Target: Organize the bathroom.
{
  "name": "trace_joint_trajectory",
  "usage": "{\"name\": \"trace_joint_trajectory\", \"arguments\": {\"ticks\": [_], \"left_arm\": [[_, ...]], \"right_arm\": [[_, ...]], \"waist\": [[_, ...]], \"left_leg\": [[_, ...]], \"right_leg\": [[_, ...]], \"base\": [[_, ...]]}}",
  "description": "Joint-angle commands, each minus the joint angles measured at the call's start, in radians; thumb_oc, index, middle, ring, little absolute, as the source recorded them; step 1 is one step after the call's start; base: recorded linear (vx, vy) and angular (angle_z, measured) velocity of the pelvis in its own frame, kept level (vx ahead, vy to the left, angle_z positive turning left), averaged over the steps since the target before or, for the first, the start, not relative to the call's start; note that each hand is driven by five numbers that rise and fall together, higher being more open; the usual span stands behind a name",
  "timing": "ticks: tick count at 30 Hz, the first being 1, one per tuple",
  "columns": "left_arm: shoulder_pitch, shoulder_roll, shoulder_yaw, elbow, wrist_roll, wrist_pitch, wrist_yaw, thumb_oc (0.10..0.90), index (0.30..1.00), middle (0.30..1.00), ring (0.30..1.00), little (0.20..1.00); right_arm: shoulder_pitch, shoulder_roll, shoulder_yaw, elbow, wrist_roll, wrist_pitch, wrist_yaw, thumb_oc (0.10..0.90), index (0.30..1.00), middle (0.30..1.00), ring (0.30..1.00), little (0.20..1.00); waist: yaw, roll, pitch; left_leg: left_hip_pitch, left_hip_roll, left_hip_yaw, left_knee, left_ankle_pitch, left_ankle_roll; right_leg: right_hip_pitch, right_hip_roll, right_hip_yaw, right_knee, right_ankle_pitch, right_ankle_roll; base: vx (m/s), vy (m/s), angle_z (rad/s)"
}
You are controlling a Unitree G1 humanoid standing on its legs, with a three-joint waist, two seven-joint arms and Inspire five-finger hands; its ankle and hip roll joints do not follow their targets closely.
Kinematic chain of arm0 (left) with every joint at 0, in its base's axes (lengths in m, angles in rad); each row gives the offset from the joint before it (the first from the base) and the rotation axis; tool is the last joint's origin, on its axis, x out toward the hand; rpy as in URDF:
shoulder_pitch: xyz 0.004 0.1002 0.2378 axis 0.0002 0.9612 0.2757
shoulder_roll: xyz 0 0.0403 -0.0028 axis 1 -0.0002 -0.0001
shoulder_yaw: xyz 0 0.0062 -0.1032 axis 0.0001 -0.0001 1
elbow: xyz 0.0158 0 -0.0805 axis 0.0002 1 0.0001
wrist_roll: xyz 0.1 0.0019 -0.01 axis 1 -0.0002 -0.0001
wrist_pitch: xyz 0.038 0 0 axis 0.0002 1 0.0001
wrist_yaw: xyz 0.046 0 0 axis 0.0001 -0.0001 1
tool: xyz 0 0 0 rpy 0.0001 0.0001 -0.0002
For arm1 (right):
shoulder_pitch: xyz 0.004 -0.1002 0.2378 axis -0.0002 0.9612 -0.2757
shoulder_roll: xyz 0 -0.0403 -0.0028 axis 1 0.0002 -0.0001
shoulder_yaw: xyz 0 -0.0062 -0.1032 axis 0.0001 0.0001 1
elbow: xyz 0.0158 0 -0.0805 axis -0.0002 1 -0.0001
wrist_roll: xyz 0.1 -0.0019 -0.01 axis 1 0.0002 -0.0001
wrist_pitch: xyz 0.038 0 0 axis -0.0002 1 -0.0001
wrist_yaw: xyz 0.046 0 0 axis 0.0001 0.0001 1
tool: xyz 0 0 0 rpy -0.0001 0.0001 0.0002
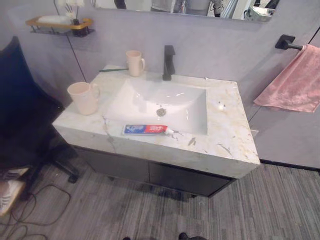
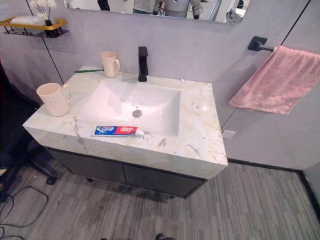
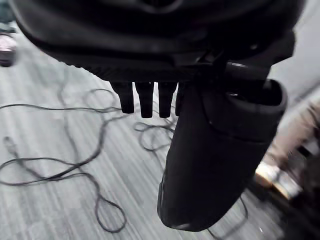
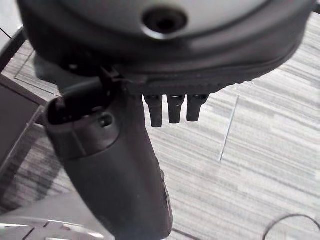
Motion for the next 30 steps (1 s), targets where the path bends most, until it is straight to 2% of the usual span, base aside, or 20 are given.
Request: {"name": "trace_joint_trajectory", "arguments": {"ticks": [1, 3, 4, 5, 6, 7, 8, 9, 10, 14, 16, 21, 26, 30], "left_arm": [[-0.017, 0.031, -0.016, -0.001, 0.142, 0.022, -0.082, 0.8, 0.9, 0.9, 0.9, 0.9], [-0.024, 0.03, -0.026, -0.001, 0.153, 0.026, -0.092, 0.8, 0.9, 0.9, 0.9, 0.9], [-0.044, 0.035, -0.058, -0.006, 0.208, 0.033, -0.112, 0.8, 0.9, 0.9, 0.9, 0.9], [-0.053, 0.04, -0.076, -0.012, 0.211, 0.048, -0.107, 0.8, 0.9, 0.9, 0.9, 0.9], [-0.057, 0.045, -0.081, -0.014, 0.215, 0.06, -0.11, 0.8, 0.9, 0.9, 0.9, 0.9], [-0.062, 0.053, -0.082, -0.014, 0.207, 0.066, -0.102, 0.8, 0.9, 0.9, 0.9, 0.9], [-0.068, 0.067, -0.075, -0.012, 0.22, 0.069, -0.097, 0.8, 0.9, 0.9, 0.9, 0.9], [-0.071, 0.07, -0.074, -0.013, 0.224, 0.071, -0.094, 0.8, 0.9, 0.9, 0.9, 0.9], [-0.08, 0.079, -0.079, -0.022, 0.235, 0.08, -0.085, 0.8, 0.9, 0.9, 0.9, 0.9], [-0.099, 0.078, -0.109, -0.027, 0.229, 0.103, -0.072, 0.8, 0.9, 0.9, 0.9, 0.9], [-0.093, 0.071, -0.096, -0.03, 0.243, 0.107, -0.082, 0.8, 0.9, 0.9, 0.9, 0.9], [-0.085, 0.058, -0.105, -0.034, 0.238, 0.119, -0.086, 0.8, 0.9, 0.9, 0.9, 0.9], [-0.079, 0.045, -0.097, -0.036, 0.219, 0.124, -0.054, 0.8, 0.9, 0.9, 0.9, 0.9], [-0.064, 0.045, -0.07, -0.026, 0.184, 0.101, -0.018, 0.8, 0.9, 0.9, 0.9, 0.9]], "right_arm": [[-0.045, -0.075, 0.008, -0.019, 0.023, 0.022, -0.037, 0.8, 0.9, 0.9, 0.9, 0.9], [-0.049, -0.074, 0.007, -0.019, 0.026, 0.022, -0.038, 0.8, 0.9, 0.9, 0.9, 0.9], [-0.055, -0.07, 0.003, -0.023, -0.003, 0.023, -0.032, 0.8, 0.9, 0.9, 0.9, 0.9], [-0.057, -0.069, 0.004, -0.027, 0.0, 0.02, -0.033, 0.8, 0.9, 0.9, 0.9, 0.9], [-0.059, -0.067, 0.003, -0.03, -0.011, 0.016, -0.028, 0.8, 0.9, 0.9, 0.9, 0.9], [-0.064, -0.064, 0.002, -0.034, -0.037, 0.008, -0.016, 0.8, 0.9, 0.9, 0.9, 0.9], [-0.069, -0.063, 0.01, -0.039, -0.049, 0.001, 0.005, 0.8, 0.9, 0.9, 0.9, 0.9], [-0.067, -0.061, 0.012, -0.041, -0.047, 0.0, 0.009, 0.8, 0.9, 0.9, 0.9, 0.9], [-0.063, -0.054, 0.016, -0.043, -0.03, 0.0, 0.012, 0.8, 0.9, 0.9, 0.9, 0.9], [-0.048, -0.035, 0.027, -0.033, 0.016, 0.014, -0.019, 0.8, 0.9, 0.9, 0.9, 0.9], [-0.037, -0.037, 0.025, -0.033, 0.024, 0.02, -0.03, 0.8, 0.9, 0.9, 0.9, 0.9], [-0.028, -0.054, 0.01, -0.029, 0.009, 0.011, -0.032, 0.8, 0.9, 0.9, 0.9, 0.9], [-0.03, -0.056, 0.007, -0.025, -0.027, -0.012, -0.023, 0.8, 0.9, 0.9, 0.9, 0.9], [-0.038, -0.053, 0.013, -0.018, -0.069, -0.032, -0.01, 0.8, 0.9, 0.9, 0.9, 0.9]], "waist": [[-0.054, 0.025, 0.021], [-0.056, 0.022, 0.025], [-0.066, 0.012, 0.028], [-0.068, 0.008, 0.029], [-0.065, 0.006, 0.034], [-0.055, 0.007, 0.036], [-0.042, 0.011, 0.034], [-0.039, 0.012, 0.031], [-0.038, 0.01, 0.018], [-0.035, -0.026, -0.026], [-0.034, -0.029, -0.04], [-0.041, -0.02, -0.056], [-0.043, -0.02, -0.062], [-0.037, -0.023, -0.061]], "left_leg": [[-0.048, 0.059, 0.063, 0.036, 0.072, 0.03], [-0.049, 0.044, 0.072, 0.043, 0.06, 0.035], [-0.048, 0.001, 0.126, 0.046, 0.036, 0.052], [-0.044, -0.009, 0.157, 0.041, 0.024, 0.059], [-0.037, -0.01, 0.182, 0.04, 0.015, 0.063], [-0.034, -0.003, 0.224, 0.042, 0.005, 0.068], [-0.04, 0.014, 0.26, 0.046, -0.001, 0.077], [-0.045, 0.018, 0.262, 0.045, -0.002, 0.081], [-0.061, 0.022, 0.254, 0.045, -0.002, 0.088], [-0.138, -0.022, 0.208, 0.081, 0.018, 0.083], [-0.138, -0.04, 0.187, 0.07, 0.026, 0.093], [-0.092, -0.044, 0.162, 0.016, 0.042, 0.093], [-0.048, -0.038, 0.162, -0.02, 0.048, 0.086], [-0.04, -0.028, 0.16, -0.02, 0.053, 0.078]], "right_leg": [[-0.019, -0.029, -0.005, 0.046, 0.02, 0.062], [-0.025, -0.042, 0.002, 0.041, 0.032, 0.073], [-0.049, -0.08, 0.033, -0.002, 0.101, 0.112], [-0.067, -0.092, 0.027, -0.018, 0.127, 0.117], [-0.077, -0.096, 0.001, -0.01, 0.126, 0.119], [-0.097, -0.094, -0.054, 0.035, 0.102, 0.119], [-0.1, -0.075, -0.096, 0.104, 0.035, 0.112], [-0.098, -0.065, -0.097, 0.134, 0.015, 0.109], [-0.087, -0.026, -0.073, 0.184, -0.027, 0.1], [0.009, 0.035, -0.026, 0.012, 0.007, 0.07], [0.02, 0.055, -0.027, -0.005, 0.007, 0.055], [0.023, 0.078, -0.045, -0.014, 0.006, 0.036], [0.031, 0.088, -0.052, -0.032, 0.013, 0.033], [0.032, 0.099, -0.061, -0.034, 0.01, 0.024]], "base": [[0.05, 0.482, -0.27], [0.04, 0.272, -0.09], [0.06, 0.371, -0.3], [0.05, 0.396, -0.5], [-0.01, 0.21, -0.64], [-0.06, 0.161, -0.83], [-0.07, 0.11, -0.99], [-0.07, 0.038, -1.26], [-0.04, -0.003, -1.03], [-0.03, -0.046, -0.12], [0.0, -0.035, -0.02], [-0.01, -0.008, 0.03], [-0.04, -0.034, -0.01], [-0.08, -0.105, 0.01]]}}
